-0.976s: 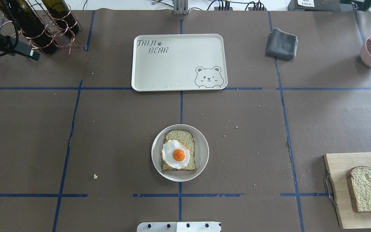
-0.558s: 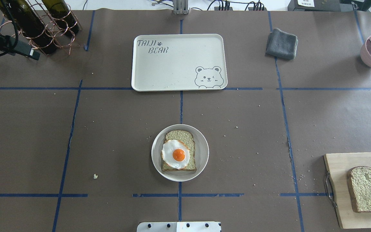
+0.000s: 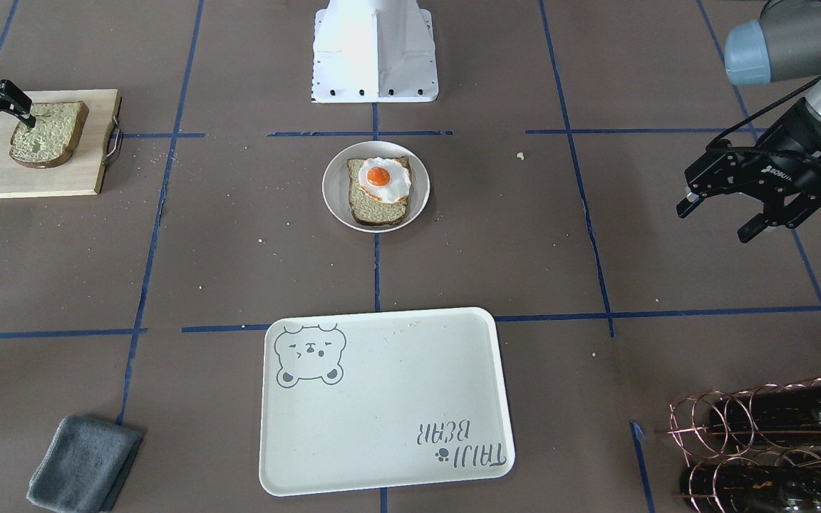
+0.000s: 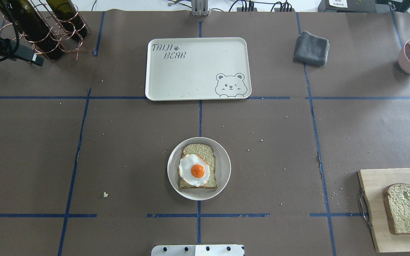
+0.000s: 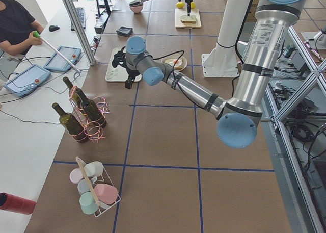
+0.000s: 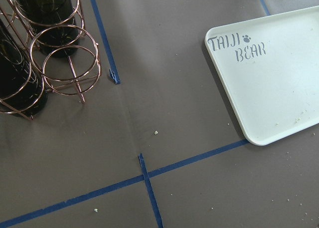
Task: Make sandwich and place on tray
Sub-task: 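Move the right gripper down to the bread slice on the cutting board, then grasp the bread slice edge with the right gripper and lift it, then carry the bread slice with the right gripper over the egg toast plate, then lower the bread onto the egg, open the right gripper while the left arm approaches, then grasp the plate rim with the left gripper while the right arm withdraws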
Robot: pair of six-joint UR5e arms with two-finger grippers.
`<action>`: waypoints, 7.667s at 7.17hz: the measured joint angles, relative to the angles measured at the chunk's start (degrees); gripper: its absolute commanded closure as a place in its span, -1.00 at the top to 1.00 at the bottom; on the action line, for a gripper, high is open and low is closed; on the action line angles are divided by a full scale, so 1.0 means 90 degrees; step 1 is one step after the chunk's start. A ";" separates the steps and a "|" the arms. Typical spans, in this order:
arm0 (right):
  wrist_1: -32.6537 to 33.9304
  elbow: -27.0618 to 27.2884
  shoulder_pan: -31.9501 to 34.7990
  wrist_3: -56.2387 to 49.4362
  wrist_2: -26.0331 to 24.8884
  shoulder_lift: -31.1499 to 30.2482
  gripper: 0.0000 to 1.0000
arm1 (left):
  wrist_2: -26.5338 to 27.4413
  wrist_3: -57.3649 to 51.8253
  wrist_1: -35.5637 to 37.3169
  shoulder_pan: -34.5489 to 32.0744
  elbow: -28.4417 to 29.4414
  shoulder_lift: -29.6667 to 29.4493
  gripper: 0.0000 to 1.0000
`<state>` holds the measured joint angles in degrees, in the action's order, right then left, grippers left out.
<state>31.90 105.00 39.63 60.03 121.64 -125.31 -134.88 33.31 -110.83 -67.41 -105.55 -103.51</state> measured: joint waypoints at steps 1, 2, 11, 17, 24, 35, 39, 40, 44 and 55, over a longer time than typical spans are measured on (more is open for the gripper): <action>0.0000 -0.0037 -0.0059 0.0000 0.0000 0.0007 0.13 | -0.0001 -0.0002 0.0000 0.0000 0.0000 0.0004 1.00; 0.0000 -0.0065 -0.0108 0.0000 0.0000 0.0012 0.00 | 0.0003 -0.0008 0.0000 0.0000 0.0000 0.0005 1.00; 0.0000 -0.0171 -0.0270 0.0000 0.0000 0.0083 -1.00 | -0.0003 -0.0069 0.0000 -0.0010 0.0025 0.0017 1.00; -0.0663 0.0187 0.0452 0.0005 0.0120 0.0179 -1.00 | -0.0004 -0.0074 -0.0003 -0.0008 0.0052 0.0017 1.00; 0.1709 0.0303 0.1400 0.0816 0.1132 0.3841 -1.00 | -0.0013 -0.0060 -0.0016 0.0000 0.0130 0.0017 1.00; 0.3265 -0.0673 -0.1632 0.2615 -0.0961 0.7051 -0.32 | -0.0013 -0.0027 -0.0020 0.0000 0.0133 0.0074 1.00; 0.3307 -0.0652 -0.1620 0.2780 -0.1104 0.7083 1.00 | -0.0021 -0.0029 -0.0027 0.0012 0.0174 0.0056 1.00; 0.3489 -0.0527 -0.1510 0.2783 -0.1085 0.7086 1.00 | -0.0017 -0.0014 -0.0020 0.0042 0.0181 0.0031 1.00; 0.5491 0.0123 -0.0396 0.2012 -0.0433 0.7078 1.00 | 0.0635 0.2036 -0.0322 0.1299 -0.0178 -0.0183 1.00; 0.6736 0.0141 0.1063 -0.0850 -0.0112 0.6483 1.00 | 0.3239 0.5324 -0.0432 0.4903 0.0661 -0.1406 0.10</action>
<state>92.53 106.26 49.19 52.38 120.63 -66.97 -105.73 81.23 -114.72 -23.29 -99.60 -116.17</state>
